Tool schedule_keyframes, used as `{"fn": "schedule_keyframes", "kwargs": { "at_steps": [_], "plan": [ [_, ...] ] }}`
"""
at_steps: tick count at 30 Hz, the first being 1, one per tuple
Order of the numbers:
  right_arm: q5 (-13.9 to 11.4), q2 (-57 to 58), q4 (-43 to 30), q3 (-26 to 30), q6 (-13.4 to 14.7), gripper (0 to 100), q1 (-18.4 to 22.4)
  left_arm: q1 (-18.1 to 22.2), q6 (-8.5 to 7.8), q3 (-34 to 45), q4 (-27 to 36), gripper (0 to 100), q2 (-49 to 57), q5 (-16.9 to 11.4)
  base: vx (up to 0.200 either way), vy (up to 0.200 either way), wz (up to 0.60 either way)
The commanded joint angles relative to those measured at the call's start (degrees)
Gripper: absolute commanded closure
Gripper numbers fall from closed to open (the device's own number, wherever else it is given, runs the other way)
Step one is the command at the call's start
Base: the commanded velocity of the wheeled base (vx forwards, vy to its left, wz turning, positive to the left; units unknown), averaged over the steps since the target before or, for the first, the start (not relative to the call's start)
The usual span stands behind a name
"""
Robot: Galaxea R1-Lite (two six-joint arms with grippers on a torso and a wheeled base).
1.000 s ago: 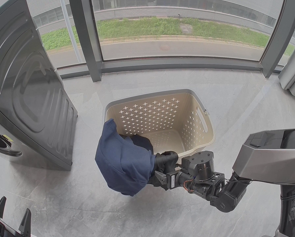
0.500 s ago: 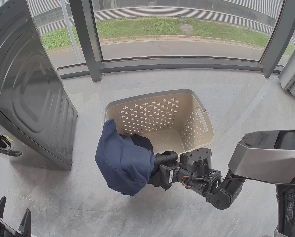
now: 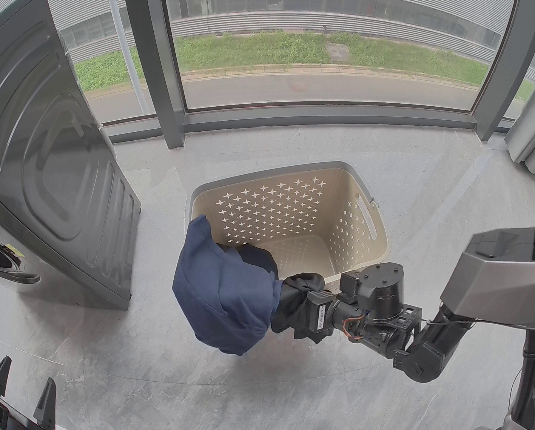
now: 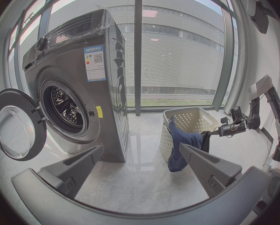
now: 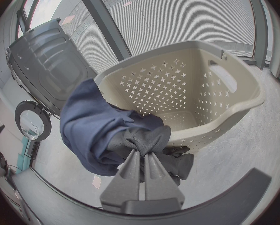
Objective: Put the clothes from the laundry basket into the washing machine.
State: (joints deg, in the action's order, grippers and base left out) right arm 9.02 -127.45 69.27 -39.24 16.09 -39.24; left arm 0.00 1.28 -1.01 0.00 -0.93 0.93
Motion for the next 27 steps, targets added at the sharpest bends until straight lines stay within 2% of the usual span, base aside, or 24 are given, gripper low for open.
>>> {"fn": "schedule_keyframes", "kwargs": {
  "at_steps": [1, 5, 8, 12, 16, 21, 25, 27],
  "plan": [
    [-0.1, 13.9, -0.1, 6.2, 2.6, 100, -0.6, 0.0, -0.05, 1.0, 0.0, 0, 0.5, 0.0, 0.000, 0.000, 0.00],
    [-0.1, 20.4, 0.1, 10.1, 3.9, 100, -1.5, 0.0, 0.04, 1.0, 0.0, 0, 0.5, 0.0, 0.000, 0.000, 0.00],
    [-0.2, 26.9, 0.1, 13.2, 3.8, 100, -2.0, 0.0, -0.05, 1.0, 0.0, 0, 0.5, 0.0, 0.000, 0.000, 0.00],
    [-0.5, 32.4, 0.0, 14.5, 3.2, 100, -2.2, 0.0, -0.14, 1.0, 0.0, 0, 0.5, 0.0, 0.000, 0.000, 0.00],
    [-0.6, 38.3, 0.1, 16.5, 0.5, 100, -2.2, 0.0, -0.23, 1.0, 0.0, 0, 0.5, -0.1, 0.000, 0.000, 0.00],
    [-1.2, 41.1, 0.2, 15.8, -3.3, 100, -2.0, 0.0, -0.23, 1.0, 0.0, 0, 0.5, -0.2, 0.000, 0.000, 0.00],
    [-1.2, 42.0, 0.1, 16.0, -4.2, 100, -2.2, 0.0, -0.23, 1.0, 0.0, 0, 0.5, -0.2, 0.000, 0.000, 0.00],
    [-1.2, 42.1, 0.2, 16.0, -4.3, 100, -2.2, 0.0, -0.23, 1.0, 0.0, 0, 0.5, -0.2, -0.200, 0.000, 0.00]
  ]
}}
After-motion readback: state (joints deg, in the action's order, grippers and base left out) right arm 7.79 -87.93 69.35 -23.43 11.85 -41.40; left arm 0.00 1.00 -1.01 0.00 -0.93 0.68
